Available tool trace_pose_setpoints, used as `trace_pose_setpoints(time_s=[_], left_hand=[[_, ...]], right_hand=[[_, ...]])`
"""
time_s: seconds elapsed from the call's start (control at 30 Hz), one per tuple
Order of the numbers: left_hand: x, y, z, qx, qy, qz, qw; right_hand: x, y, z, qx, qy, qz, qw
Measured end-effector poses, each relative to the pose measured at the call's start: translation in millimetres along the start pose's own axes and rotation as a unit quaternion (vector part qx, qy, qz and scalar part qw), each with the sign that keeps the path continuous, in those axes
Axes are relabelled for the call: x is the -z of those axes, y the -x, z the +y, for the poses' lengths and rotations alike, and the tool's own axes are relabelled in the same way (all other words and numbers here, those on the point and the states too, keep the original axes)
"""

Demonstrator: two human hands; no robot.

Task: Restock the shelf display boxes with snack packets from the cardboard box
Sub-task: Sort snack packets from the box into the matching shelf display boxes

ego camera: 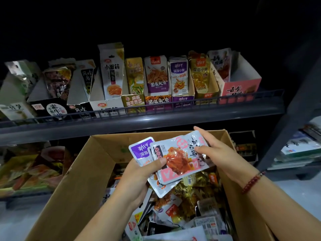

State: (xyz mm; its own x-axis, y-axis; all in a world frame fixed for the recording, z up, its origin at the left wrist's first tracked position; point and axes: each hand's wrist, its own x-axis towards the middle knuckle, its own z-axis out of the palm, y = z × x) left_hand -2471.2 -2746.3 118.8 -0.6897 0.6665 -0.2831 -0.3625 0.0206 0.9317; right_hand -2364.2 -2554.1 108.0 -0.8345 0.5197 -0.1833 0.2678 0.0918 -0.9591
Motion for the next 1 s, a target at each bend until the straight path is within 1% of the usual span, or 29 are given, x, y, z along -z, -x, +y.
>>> trace_pose_setpoints(time_s=[0.07, 0.17, 0.37, 0.47, 0.6, 0.7, 0.73, 0.8, 0.87, 0.9, 1.0], left_hand=[[-1, 1, 0, 0.003, -0.003, -0.001, 1.000], [-1, 2, 1, 0.006, -0.001, 0.002, 1.000], [-3, 2, 4, 0.013, 0.040, 0.026, 0.999], [-3, 5, 11, -0.003, 0.056, 0.027, 0.998], [-5, 11, 19, -0.012, 0.065, 0.008, 0.998], [-5, 13, 21, -0.017, 0.071, 0.031, 0.997], [-5, 13, 22, -0.019, 0.076, 0.039, 0.996], [-6, 11, 27, -0.025, 0.098, 0.056, 0.993], [-5, 7, 34, -0.036, 0.125, 0.069, 0.989], [-4, 5, 38, -0.040, 0.135, 0.074, 0.987], [1, -2, 49, -0.049, 0.144, 0.079, 0.985]], right_hand=[[-1, -1, -3, 0.004, 0.013, -0.010, 1.000], [-3, -1, -9, 0.002, 0.019, 0.000, 1.000], [-7, -2, -13, 0.051, 0.027, 0.002, 0.998], [-11, 1, -20, 0.070, 0.024, 0.024, 0.997], [-13, 7, -29, 0.095, 0.062, 0.053, 0.992], [-17, 12, -40, 0.103, 0.062, 0.092, 0.989], [-20, 13, -44, 0.092, 0.033, 0.103, 0.990], [-24, 13, -54, 0.050, -0.093, 0.107, 0.989], [-29, 11, -61, 0.015, -0.220, 0.084, 0.972], [-33, 9, -65, 0.005, -0.263, 0.067, 0.962], [-46, 2, -72, -0.006, -0.320, 0.036, 0.947]])
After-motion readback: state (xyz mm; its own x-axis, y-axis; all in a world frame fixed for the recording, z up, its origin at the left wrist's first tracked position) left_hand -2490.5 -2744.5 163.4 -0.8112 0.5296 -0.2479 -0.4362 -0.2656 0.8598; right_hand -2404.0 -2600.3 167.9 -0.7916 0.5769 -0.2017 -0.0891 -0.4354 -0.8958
